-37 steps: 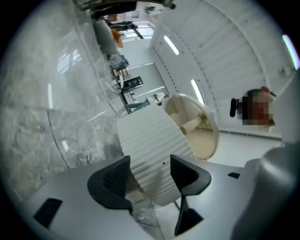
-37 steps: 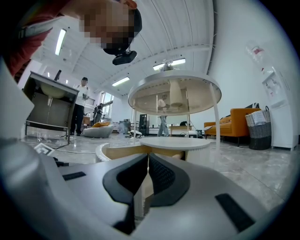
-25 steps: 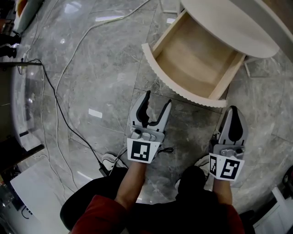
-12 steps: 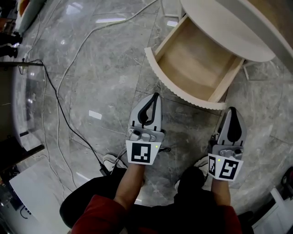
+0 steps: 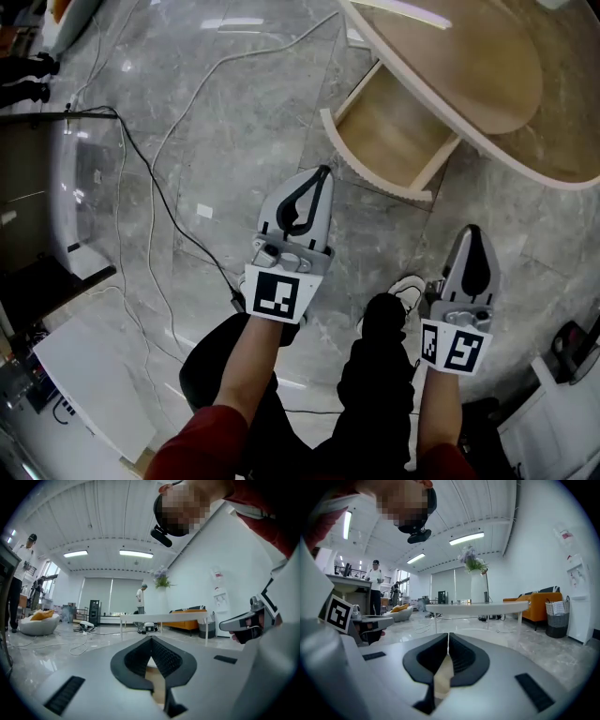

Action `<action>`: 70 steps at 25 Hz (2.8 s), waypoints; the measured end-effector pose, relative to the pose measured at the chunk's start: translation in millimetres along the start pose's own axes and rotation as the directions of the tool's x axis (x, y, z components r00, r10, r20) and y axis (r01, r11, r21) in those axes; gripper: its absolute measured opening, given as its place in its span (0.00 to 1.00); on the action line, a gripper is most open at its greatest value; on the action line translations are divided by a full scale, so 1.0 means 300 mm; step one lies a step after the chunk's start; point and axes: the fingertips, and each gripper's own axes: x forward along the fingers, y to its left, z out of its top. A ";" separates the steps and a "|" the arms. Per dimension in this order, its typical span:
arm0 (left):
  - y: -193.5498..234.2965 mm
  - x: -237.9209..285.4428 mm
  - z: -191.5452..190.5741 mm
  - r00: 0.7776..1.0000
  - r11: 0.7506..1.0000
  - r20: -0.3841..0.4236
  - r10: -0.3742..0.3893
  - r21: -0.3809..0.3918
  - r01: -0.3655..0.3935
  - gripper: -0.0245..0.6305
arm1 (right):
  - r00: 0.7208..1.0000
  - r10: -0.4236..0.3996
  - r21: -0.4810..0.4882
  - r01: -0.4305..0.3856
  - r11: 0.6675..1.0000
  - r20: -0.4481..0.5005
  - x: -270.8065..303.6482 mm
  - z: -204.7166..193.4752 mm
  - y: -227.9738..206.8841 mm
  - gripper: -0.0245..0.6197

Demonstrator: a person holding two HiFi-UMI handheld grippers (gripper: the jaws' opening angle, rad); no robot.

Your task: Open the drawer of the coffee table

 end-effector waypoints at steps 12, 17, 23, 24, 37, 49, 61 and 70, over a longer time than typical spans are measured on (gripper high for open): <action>0.087 -0.107 0.921 0.990 0.989 -0.105 0.089 -0.111 -0.101 0.06 | 0.998 0.056 -0.004 -0.056 0.998 -0.015 -0.129 0.925 0.069 0.07; 0.134 -0.152 1.349 0.982 0.973 -0.135 0.130 -0.175 -0.153 0.06 | 0.998 0.050 -0.023 -0.049 0.999 0.041 -0.181 1.381 0.080 0.07; 0.142 -0.248 1.785 0.994 0.985 -0.067 0.092 -0.141 -0.100 0.06 | 0.990 -0.001 -0.020 0.004 1.000 0.139 -0.301 1.816 0.112 0.07; 0.146 -0.267 1.840 0.994 0.986 -0.050 0.094 -0.135 -0.100 0.06 | 0.988 -0.007 -0.029 0.011 1.000 0.153 -0.326 1.871 0.119 0.07; 0.218 -0.307 2.202 0.995 0.998 0.093 0.045 -0.044 -0.041 0.06 | 0.966 -0.097 0.034 0.092 0.995 0.239 -0.515 2.260 0.121 0.07; 0.162 -0.286 2.248 0.993 1.000 0.115 -0.015 -0.008 0.016 0.06 | 0.959 -0.132 -0.012 0.139 0.990 0.252 -0.554 2.275 0.074 0.07; 0.107 -0.304 2.253 0.992 1.000 0.122 -0.019 -0.011 0.021 0.06 | 0.956 -0.140 -0.011 0.148 0.989 0.260 -0.599 2.262 0.046 0.07; 0.081 -0.314 2.243 0.993 1.000 0.115 -0.013 -0.015 0.015 0.06 | 0.956 -0.136 -0.015 0.145 0.989 0.260 -0.616 2.254 0.033 0.07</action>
